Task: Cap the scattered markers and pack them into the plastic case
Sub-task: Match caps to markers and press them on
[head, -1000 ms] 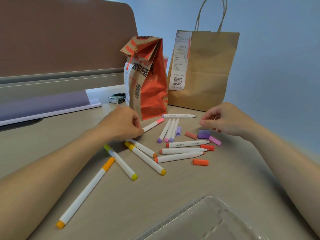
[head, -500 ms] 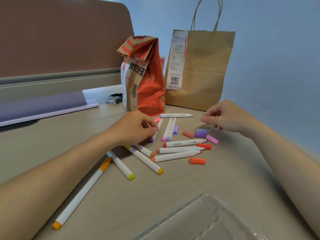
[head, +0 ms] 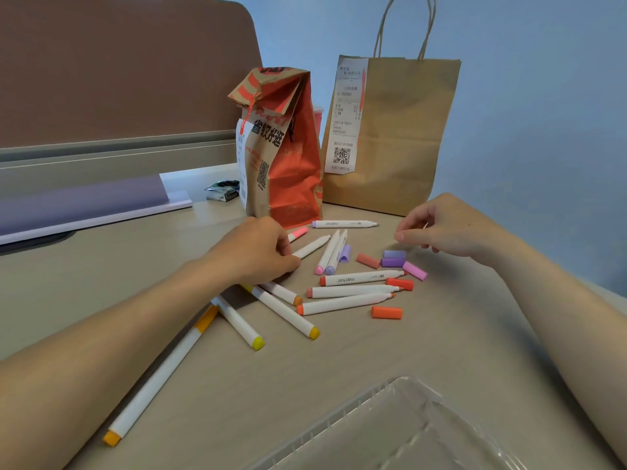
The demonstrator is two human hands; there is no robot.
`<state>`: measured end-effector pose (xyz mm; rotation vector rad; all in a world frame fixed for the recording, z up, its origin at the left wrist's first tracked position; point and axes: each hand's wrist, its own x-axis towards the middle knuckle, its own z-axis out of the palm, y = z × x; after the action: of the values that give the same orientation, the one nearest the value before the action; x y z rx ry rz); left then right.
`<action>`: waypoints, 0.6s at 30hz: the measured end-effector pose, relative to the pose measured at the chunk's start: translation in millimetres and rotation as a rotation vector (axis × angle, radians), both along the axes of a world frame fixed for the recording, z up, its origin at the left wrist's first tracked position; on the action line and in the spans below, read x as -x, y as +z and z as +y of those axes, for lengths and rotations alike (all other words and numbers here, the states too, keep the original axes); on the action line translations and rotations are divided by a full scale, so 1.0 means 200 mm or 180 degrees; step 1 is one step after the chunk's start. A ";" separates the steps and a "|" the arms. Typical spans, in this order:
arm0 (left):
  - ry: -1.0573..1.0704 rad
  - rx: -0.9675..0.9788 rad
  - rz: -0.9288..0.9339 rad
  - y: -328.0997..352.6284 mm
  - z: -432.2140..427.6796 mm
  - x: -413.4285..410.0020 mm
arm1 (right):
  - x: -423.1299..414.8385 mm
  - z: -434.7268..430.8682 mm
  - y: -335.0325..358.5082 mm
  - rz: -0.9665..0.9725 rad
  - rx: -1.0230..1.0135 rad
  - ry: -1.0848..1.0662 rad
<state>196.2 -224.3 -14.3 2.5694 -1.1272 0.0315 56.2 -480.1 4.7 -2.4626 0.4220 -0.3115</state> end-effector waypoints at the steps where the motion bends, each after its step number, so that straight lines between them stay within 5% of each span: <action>1: 0.0003 -0.0055 0.0001 0.01 0.01 -0.01 | 0.00 0.00 0.01 0.0039 0.0053 0.0032; 6: 0.0033 -0.0229 0.0074 0.03 0.02 -0.03 | 0.01 0.02 0.02 0.0238 0.0252 0.0302; 14: -0.0040 0.0432 0.0936 0.10 0.05 -0.04 | -0.03 0.07 -0.03 0.0700 0.0936 0.0532; 18: -0.0197 0.0603 0.1138 0.10 0.05 -0.04 | -0.03 0.08 -0.01 0.0167 0.0507 0.0334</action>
<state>203.4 -213.4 5.7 2.2562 -1.0119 -0.3085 61.5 -463.7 1.9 -2.6424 0.2986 -0.2455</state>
